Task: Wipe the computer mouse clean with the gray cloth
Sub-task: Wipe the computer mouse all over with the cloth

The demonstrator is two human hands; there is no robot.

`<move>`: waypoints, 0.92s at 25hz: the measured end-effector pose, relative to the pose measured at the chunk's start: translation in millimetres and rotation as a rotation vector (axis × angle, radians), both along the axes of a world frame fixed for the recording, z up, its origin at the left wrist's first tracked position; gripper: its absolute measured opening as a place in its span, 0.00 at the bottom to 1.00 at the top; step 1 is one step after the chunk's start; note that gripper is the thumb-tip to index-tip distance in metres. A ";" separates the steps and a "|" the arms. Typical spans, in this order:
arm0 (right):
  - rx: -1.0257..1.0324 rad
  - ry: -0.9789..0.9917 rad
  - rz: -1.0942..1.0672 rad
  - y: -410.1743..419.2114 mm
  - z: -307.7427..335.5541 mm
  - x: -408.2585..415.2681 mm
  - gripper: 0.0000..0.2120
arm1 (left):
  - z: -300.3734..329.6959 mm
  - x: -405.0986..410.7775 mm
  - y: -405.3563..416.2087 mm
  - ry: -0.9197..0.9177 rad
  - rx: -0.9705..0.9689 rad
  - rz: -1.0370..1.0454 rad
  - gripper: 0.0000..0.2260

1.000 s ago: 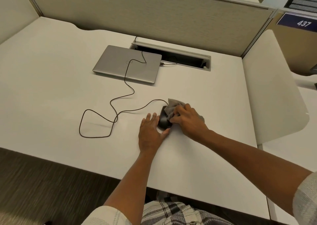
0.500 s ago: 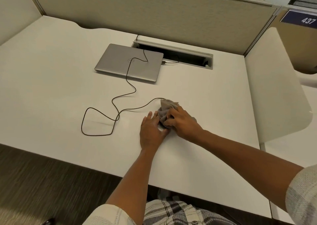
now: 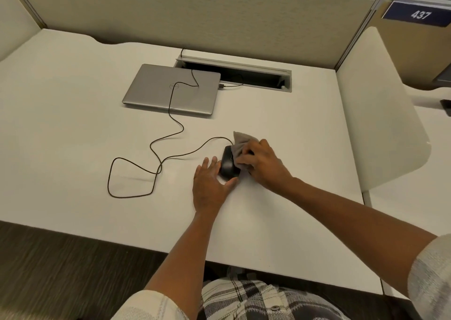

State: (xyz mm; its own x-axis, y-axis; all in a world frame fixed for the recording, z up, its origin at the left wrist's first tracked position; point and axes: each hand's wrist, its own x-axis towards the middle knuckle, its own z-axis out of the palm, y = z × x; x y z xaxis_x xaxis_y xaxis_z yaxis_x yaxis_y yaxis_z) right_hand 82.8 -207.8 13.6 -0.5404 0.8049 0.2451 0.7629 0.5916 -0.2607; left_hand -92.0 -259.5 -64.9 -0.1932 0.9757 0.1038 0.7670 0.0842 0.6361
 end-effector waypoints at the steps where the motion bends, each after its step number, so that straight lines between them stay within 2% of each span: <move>1: 0.014 -0.010 0.040 -5.6 -1.8 -6.4 0.08 | 0.3 -0.2 -0.3 0.007 0.000 -0.004 0.36; 6: 0.112 -0.116 0.162 -23.9 -5.7 13.3 0.11 | 1.7 -1.2 -0.4 0.017 -0.014 -0.003 0.37; 10: 0.010 -0.019 0.010 -17.2 -8.6 30.6 0.15 | 3.1 -2.0 0.1 0.010 -0.018 -0.029 0.36; 16: 0.019 0.118 -0.062 -27.2 -10.2 3.1 0.10 | 5.6 -4.8 0.2 -0.072 0.003 -0.047 0.24; 20: 0.060 0.124 -0.069 -40.6 -18.0 -11.9 0.06 | 7.2 -4.2 -0.5 -0.074 -0.005 -0.049 0.19; 23: 0.134 0.031 0.051 -42.3 -26.1 -9.3 0.08 | 8.1 -4.6 -0.1 -0.057 -0.006 -0.058 0.19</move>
